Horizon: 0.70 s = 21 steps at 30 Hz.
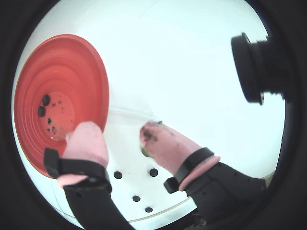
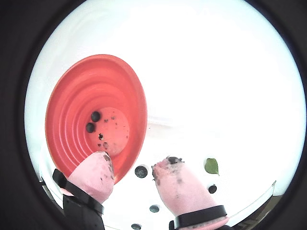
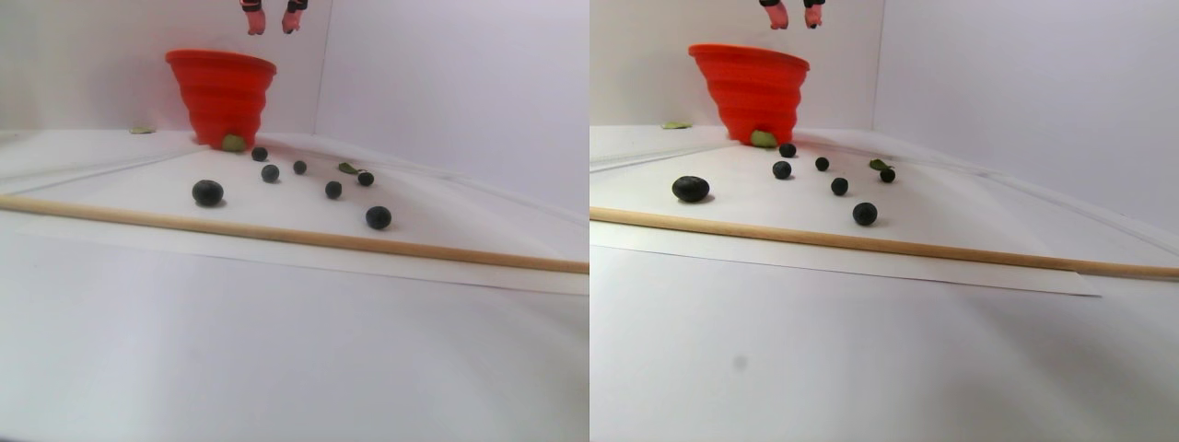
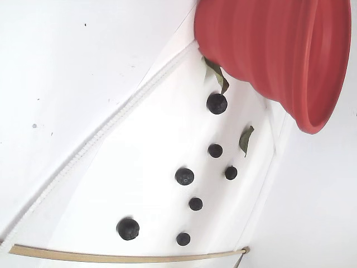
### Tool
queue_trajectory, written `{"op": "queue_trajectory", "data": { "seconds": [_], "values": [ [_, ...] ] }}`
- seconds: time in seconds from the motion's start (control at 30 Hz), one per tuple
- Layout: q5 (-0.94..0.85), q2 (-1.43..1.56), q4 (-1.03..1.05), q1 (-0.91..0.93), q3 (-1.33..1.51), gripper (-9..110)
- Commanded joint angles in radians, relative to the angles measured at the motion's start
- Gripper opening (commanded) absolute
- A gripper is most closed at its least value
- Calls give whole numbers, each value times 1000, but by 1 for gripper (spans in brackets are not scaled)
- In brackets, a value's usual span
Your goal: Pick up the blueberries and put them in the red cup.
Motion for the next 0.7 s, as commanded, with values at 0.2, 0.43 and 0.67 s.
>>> {"op": "queue_trajectory", "data": {
  "seconds": [0.2,0.43,0.67],
  "values": [
    [23,80,15,104,-18,15],
    [34,49,31,155,8,15],
    [48,15,43,183,34,15]
  ]
}}
